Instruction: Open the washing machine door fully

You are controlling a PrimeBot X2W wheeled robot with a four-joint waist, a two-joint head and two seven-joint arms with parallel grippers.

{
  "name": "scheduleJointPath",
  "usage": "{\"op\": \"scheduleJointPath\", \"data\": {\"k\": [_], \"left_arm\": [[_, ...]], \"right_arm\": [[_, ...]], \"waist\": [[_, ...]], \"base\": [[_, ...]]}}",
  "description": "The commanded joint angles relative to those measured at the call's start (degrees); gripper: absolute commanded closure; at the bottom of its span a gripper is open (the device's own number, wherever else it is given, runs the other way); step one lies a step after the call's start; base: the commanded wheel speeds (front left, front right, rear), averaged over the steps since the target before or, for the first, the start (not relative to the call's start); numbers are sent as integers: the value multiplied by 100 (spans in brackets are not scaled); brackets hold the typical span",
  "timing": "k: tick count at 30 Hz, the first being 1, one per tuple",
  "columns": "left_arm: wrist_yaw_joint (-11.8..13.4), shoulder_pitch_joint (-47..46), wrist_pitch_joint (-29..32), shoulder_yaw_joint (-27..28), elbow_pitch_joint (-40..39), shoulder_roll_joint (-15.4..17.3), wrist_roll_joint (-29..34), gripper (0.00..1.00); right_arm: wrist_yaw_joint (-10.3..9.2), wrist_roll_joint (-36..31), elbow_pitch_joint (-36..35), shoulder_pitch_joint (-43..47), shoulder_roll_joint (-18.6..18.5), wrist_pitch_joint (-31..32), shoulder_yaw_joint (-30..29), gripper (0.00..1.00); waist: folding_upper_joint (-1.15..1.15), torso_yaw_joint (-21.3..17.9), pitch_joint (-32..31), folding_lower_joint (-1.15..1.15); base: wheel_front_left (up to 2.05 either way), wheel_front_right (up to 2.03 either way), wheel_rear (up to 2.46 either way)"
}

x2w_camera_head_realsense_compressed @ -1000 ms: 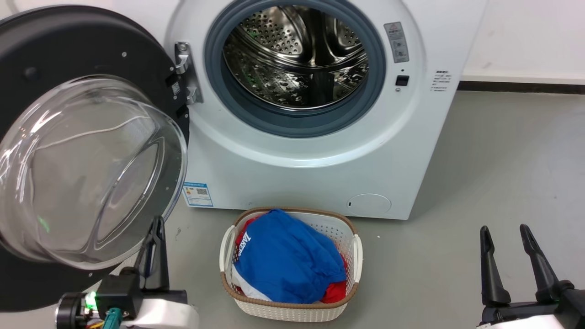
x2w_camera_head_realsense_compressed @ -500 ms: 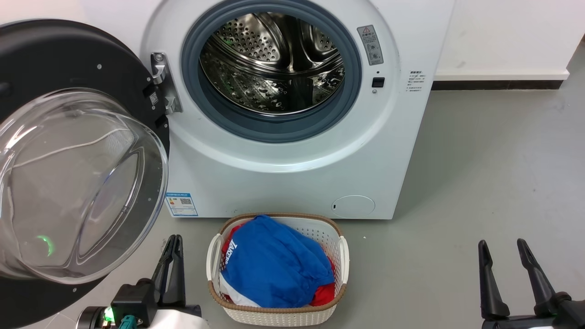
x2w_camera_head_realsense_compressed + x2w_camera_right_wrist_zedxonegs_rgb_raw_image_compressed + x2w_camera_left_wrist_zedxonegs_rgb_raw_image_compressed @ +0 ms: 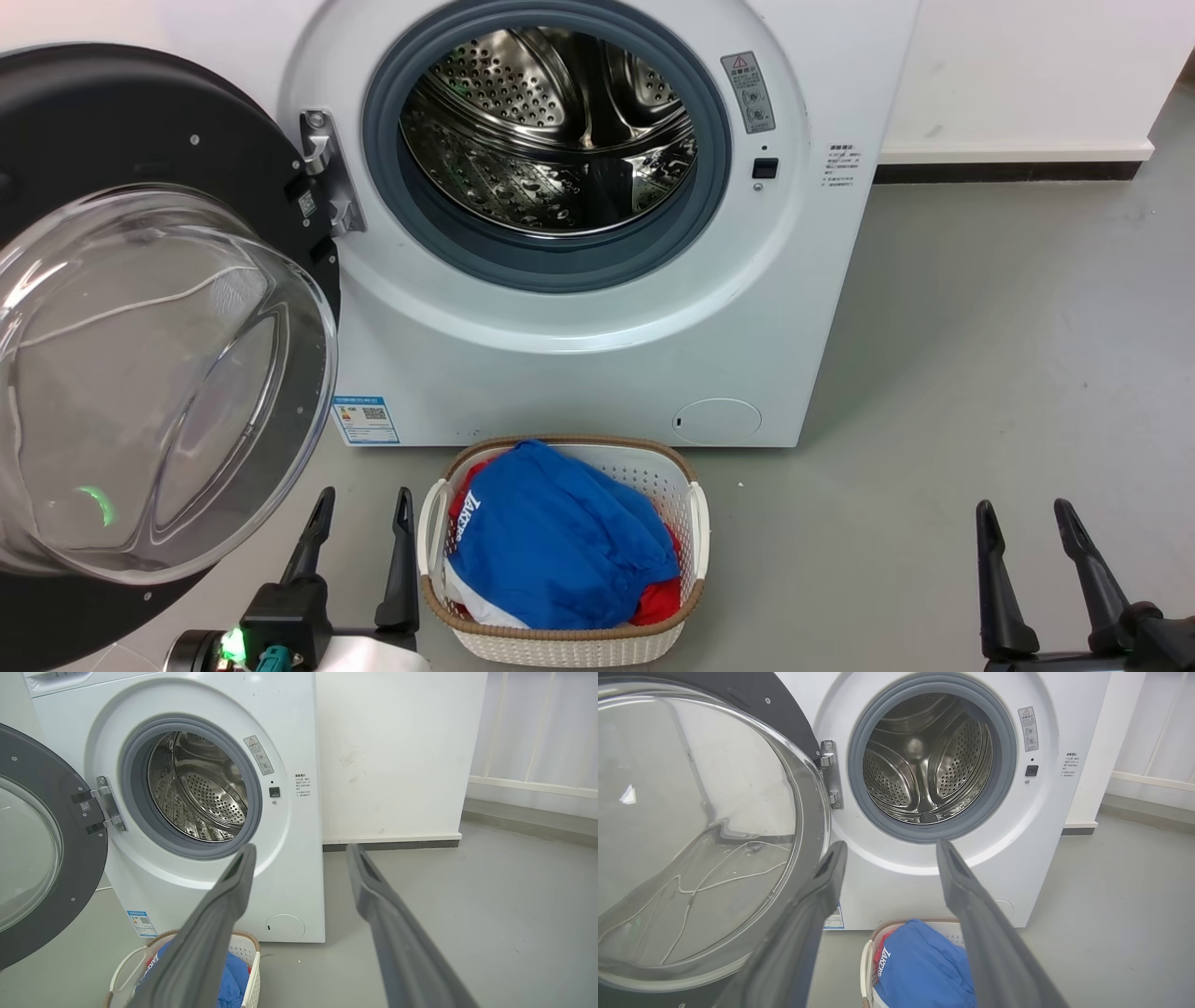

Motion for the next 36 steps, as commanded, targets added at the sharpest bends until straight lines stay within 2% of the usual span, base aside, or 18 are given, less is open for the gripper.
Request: {"op": "scheduleJointPath", "data": {"k": [1,16,17,20,24,36], "left_arm": [[21,-7,15,-8,19,-13,34,0],[41,-2,15,-20,67,-13,120,0],[9,-1,0,-17,64,0,94,100],[2,46,1,-17,231,-1,83,100],[-25,-35,123,64,329,-1,-234,100],[-136,-169,439,158,369,-3,-1662,100]], "right_arm": [[-1,17,11,12,9,-9,-4,0],[-1,40,41,-42,9,-9,15,0],[0,45,42,-21,0,0,12,100],[0,53,197,10,2,7,25,100],[0,382,238,-25,-7,54,50,100],[0,1803,480,-327,-91,323,92,100]], "waist": [[0,1,9,0],[0,5,16,0],[0,7,16,0],[0,6,16,1],[0,5,23,1],[0,-1,53,1]], "base": [[0,0,0],[0,0,0],[0,0,0],[0,0,0],[0,0,0],[0,0,0]]}}
